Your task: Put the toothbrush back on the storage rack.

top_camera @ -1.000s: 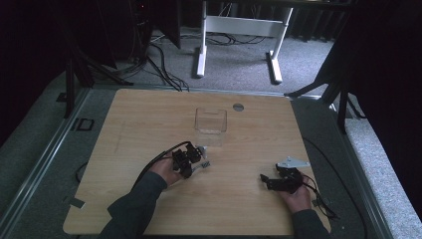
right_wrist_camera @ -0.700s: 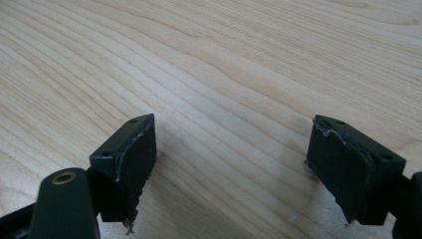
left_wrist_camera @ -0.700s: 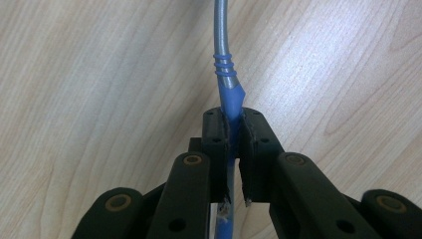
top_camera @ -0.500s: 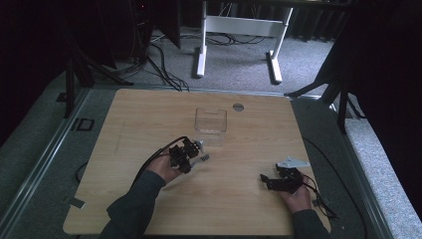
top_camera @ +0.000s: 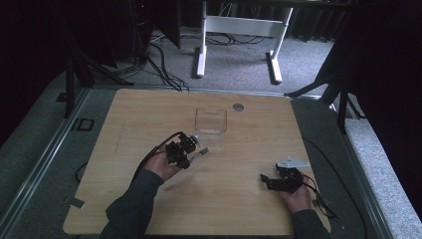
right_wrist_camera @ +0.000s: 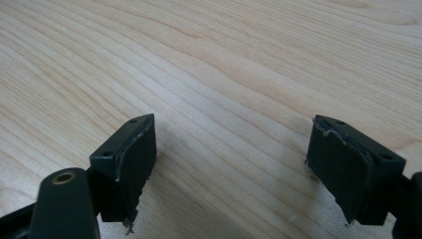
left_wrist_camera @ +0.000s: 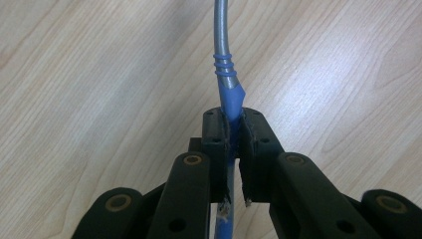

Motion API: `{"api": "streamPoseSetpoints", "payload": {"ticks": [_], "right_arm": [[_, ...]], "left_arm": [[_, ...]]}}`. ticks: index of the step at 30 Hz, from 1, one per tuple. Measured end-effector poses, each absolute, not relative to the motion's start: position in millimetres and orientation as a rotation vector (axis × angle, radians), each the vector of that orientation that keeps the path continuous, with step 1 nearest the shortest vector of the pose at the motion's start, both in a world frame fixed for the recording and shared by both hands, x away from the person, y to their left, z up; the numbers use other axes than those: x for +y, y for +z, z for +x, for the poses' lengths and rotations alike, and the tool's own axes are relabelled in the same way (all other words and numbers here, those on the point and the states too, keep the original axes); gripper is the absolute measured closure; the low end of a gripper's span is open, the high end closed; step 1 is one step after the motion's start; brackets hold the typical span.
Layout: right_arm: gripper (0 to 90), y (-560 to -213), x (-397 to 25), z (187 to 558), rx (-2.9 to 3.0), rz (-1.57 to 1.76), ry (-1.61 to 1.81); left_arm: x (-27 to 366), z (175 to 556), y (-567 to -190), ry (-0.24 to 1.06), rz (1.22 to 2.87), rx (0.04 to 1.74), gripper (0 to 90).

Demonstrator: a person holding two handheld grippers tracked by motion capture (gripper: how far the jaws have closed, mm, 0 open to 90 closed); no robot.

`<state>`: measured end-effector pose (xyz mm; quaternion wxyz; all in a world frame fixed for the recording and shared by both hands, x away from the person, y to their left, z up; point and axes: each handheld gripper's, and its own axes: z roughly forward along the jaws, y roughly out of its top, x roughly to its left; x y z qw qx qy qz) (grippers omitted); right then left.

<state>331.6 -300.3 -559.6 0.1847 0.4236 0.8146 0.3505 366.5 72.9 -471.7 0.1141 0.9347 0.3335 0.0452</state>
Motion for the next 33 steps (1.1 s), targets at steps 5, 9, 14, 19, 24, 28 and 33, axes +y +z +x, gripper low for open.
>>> {"api": "streamPoseSetpoints", "payload": {"ticks": [5, 9, 14, 19, 24, 28, 33], "right_arm": [[19.3, -559.6, -300.3, 331.6, 2.296, 1.193, 0.988], [19.3, -559.6, -300.3, 331.7, 2.296, 1.193, 0.988], [19.3, -559.6, -300.3, 331.7, 2.296, 1.192, 0.988], [19.3, -559.6, -300.3, 331.7, 2.296, 1.193, 0.988], [19.3, -559.6, -300.3, 331.7, 2.296, 1.192, 0.988], [19.3, -559.6, -300.3, 331.6, 2.296, 1.194, 0.988], [19.3, -559.5, -300.3, 331.6, 2.296, 1.194, 0.988]], "left_arm": [[74.2, 366.8, -468.6, 0.138, 2.724, 0.986, 82.5], [76.8, 367.7, -463.5, 0.157, 2.697, 1.001, 82.6], [79.2, 367.6, -459.6, 0.178, 2.669, 1.009, 82.6], [80.7, 367.2, -457.2, 0.198, 2.648, 1.02, 82.6], [82.1, 366.7, -453.2, 0.212, 2.609, 1.027, 82.6], [84.7, 366.6, -449.6, 0.204, 2.569, 1.033, 82.6], [87.1, 366.6, -445.7, 0.201, 2.539, 1.036, 82.6]]}}
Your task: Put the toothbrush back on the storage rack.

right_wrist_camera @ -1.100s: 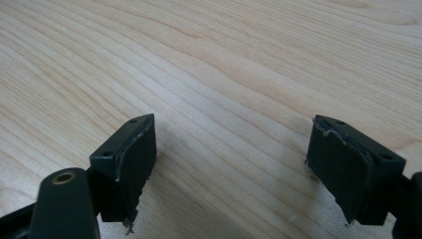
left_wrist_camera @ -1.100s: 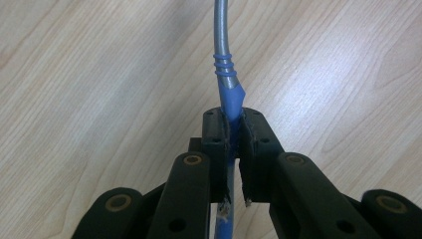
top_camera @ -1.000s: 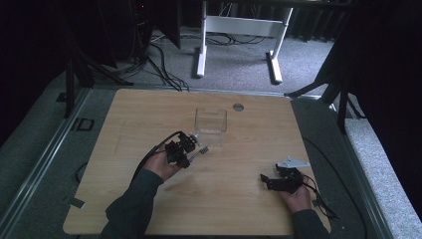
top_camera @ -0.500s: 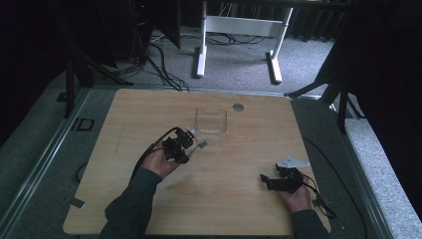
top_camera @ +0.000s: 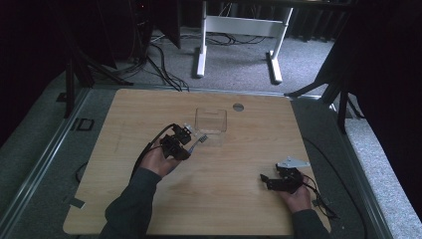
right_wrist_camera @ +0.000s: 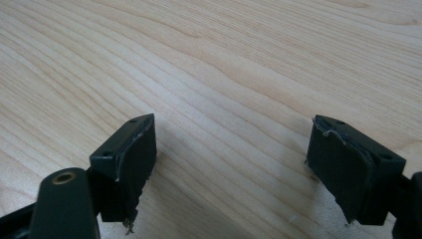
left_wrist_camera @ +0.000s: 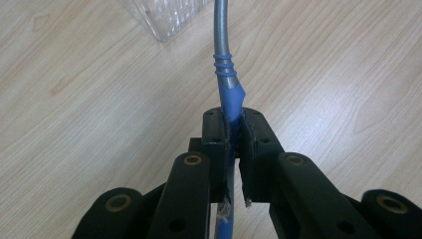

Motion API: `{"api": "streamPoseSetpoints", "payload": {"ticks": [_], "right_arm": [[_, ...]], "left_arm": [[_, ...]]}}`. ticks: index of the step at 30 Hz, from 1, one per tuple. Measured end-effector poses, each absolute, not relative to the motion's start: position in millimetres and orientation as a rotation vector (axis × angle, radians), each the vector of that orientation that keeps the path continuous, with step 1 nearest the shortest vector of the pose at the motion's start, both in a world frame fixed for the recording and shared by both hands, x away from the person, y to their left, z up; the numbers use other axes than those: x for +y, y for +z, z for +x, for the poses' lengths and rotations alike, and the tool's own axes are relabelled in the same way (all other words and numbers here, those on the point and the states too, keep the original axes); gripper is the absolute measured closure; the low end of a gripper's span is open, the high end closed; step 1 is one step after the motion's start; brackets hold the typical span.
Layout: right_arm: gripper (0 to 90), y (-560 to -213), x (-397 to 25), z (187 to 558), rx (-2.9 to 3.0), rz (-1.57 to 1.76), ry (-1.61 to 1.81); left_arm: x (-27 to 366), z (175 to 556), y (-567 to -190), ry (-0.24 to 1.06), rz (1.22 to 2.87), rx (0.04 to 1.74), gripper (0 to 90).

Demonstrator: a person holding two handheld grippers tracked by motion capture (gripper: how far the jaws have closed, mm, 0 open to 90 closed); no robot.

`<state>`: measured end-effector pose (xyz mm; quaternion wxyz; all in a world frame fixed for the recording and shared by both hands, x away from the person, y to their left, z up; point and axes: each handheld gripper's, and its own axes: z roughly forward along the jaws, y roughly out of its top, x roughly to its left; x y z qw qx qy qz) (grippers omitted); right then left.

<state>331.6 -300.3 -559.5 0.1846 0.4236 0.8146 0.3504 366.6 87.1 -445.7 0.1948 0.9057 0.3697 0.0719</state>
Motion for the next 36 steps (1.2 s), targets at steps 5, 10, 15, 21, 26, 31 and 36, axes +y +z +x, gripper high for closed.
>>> {"api": "streamPoseSetpoints", "payload": {"ticks": [5, 10, 15, 21, 26, 31, 36], "right_arm": [[19.3, -559.5, -300.3, 331.6, 2.296, 1.194, 0.988], [19.3, -559.5, -300.3, 331.6, 2.296, 1.194, 0.988], [19.3, -559.5, -300.2, 331.6, 2.296, 1.195, 0.988], [19.3, -559.5, -300.2, 331.6, 2.296, 1.195, 0.989], [19.3, -559.6, -300.2, 331.6, 2.296, 1.195, 0.989], [19.3, -559.5, -300.2, 331.6, 2.296, 1.195, 0.989], [19.3, -559.5, -300.2, 331.6, 2.296, 1.194, 0.989]], "left_arm": [[88.8, 366.6, -444.4, 0.211, 2.523, 1.037, 82.5], [89.6, 364.8, -441.4, 0.24, 2.508, 1.025, 82.5], [91.6, 364.4, -438.0, 0.257, 2.486, 1.027, 82.5], [93.3, 363.6, -434.8, 0.271, 2.462, 1.027, 82.5], [93.6, 363.6, -433.8, 0.262, 2.454, 1.014, 82.5], [94.5, 363.0, -432.5, 0.261, 2.43, 1.017, 82.5], [95.2, 362.7, -431.4, 0.27, 2.416, 1.016, 82.5]]}}
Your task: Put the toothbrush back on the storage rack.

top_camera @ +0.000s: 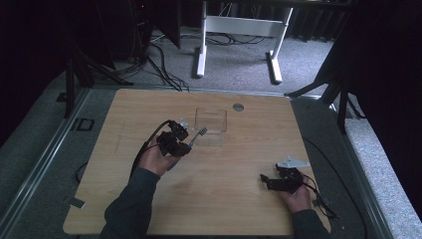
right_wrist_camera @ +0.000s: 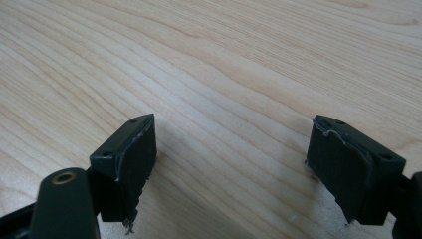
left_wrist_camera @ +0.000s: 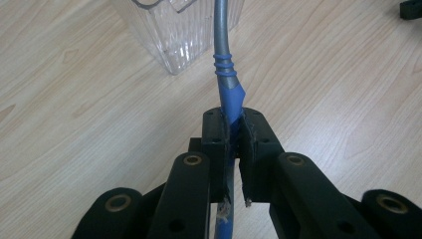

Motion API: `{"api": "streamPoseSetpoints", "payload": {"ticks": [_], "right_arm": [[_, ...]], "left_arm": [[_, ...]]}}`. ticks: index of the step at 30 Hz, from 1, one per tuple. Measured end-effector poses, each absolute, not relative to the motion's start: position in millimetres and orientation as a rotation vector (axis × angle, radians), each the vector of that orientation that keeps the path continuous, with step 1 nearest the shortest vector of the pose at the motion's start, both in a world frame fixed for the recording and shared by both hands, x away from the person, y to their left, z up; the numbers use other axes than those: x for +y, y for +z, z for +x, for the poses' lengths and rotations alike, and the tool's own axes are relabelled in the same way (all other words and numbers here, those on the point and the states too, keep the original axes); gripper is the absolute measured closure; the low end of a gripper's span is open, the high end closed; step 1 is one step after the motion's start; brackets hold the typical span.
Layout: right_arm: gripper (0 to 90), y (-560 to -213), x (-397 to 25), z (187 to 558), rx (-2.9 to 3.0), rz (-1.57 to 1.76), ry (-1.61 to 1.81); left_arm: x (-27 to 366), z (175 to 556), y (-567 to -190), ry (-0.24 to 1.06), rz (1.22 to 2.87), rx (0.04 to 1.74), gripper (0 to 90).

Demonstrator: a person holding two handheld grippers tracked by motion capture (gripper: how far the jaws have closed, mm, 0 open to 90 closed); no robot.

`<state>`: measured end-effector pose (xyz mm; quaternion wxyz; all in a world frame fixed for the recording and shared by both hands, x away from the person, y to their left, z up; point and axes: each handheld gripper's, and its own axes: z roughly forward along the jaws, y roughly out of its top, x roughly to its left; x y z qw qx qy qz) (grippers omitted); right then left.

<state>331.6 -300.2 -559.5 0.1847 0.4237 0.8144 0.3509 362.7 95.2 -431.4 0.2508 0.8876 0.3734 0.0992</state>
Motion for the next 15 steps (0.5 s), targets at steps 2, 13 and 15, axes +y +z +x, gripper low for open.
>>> {"api": "streamPoseSetpoints", "payload": {"ticks": [2, 13, 15], "right_arm": [[19.3, -559.6, -300.2, 331.6, 2.295, 1.194, 0.989], [19.3, -559.6, -300.1, 331.6, 2.294, 1.195, 0.99], [19.3, -559.6, -300.2, 331.6, 2.294, 1.195, 0.99]], "left_arm": [[95.5, 362.5, -430.9, 0.271, 2.41, 1.016, 82.5], [97.0, 362.7, -428.4, 0.291, 2.383, 1.02, 82.5], [96.9, 362.8, -428.5, 0.296, 2.379, 1.023, 82.5]]}}
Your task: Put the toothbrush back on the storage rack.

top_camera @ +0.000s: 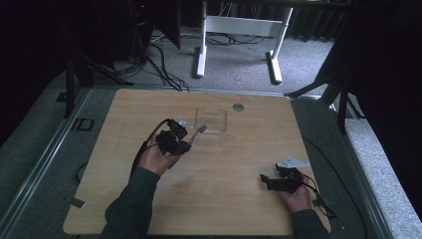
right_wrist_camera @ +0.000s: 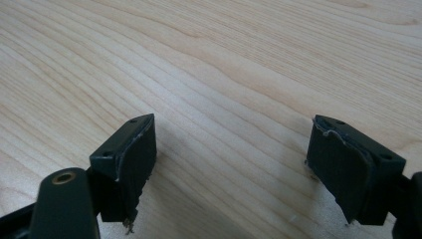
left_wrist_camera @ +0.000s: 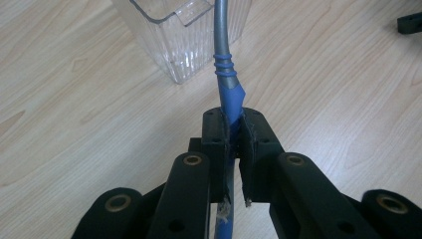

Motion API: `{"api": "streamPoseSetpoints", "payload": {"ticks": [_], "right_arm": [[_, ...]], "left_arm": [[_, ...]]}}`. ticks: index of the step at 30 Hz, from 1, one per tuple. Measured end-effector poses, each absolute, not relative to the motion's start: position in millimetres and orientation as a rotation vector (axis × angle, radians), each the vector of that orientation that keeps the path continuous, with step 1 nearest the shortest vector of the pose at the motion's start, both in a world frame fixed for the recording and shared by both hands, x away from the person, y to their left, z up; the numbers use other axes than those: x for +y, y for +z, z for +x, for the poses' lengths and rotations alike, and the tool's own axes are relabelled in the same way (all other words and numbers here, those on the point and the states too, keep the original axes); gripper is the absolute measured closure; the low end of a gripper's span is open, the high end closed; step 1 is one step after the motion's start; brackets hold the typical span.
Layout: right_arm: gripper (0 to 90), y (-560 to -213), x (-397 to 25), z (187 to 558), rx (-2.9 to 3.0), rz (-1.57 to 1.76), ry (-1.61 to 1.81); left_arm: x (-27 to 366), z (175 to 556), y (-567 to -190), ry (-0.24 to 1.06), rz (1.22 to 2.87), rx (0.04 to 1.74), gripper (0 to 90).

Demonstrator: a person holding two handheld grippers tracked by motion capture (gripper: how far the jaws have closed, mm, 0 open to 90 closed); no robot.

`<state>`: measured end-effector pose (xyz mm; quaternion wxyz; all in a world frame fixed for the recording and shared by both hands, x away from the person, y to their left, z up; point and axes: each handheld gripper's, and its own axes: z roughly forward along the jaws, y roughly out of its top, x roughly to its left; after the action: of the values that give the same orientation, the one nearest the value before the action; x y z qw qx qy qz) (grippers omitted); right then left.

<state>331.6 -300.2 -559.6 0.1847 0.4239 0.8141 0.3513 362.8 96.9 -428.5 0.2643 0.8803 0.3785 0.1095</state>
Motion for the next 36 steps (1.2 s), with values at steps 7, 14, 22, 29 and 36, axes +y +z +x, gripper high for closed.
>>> {"api": "streamPoseSetpoints", "payload": {"ticks": [7, 14, 22, 29, 36], "right_arm": [[19.3, -559.6, -300.2, 331.7, 2.295, 1.193, 0.989], [19.3, -559.6, -300.2, 331.7, 2.295, 1.194, 0.989], [19.3, -559.6, -300.2, 331.7, 2.295, 1.194, 0.989], [19.3, -559.6, -300.2, 331.7, 2.295, 1.194, 0.99], [19.3, -559.6, -300.2, 331.7, 2.294, 1.194, 0.99]], "left_arm": [[97.2, 361.4, -426.4, 0.325, 2.349, 1.027, 82.5], [97.0, 360.6, -424.8, 0.348, 2.327, 1.011, 82.4], [97.3, 360.1, -423.4, 0.37, 2.299, 1.007, 82.4], [99.0, 359.3, -420.3, 0.391, 2.268, 1.005, 82.5], [99.0, 357.7, -418.8, 0.404, 2.247, 0.978, 82.4]]}}
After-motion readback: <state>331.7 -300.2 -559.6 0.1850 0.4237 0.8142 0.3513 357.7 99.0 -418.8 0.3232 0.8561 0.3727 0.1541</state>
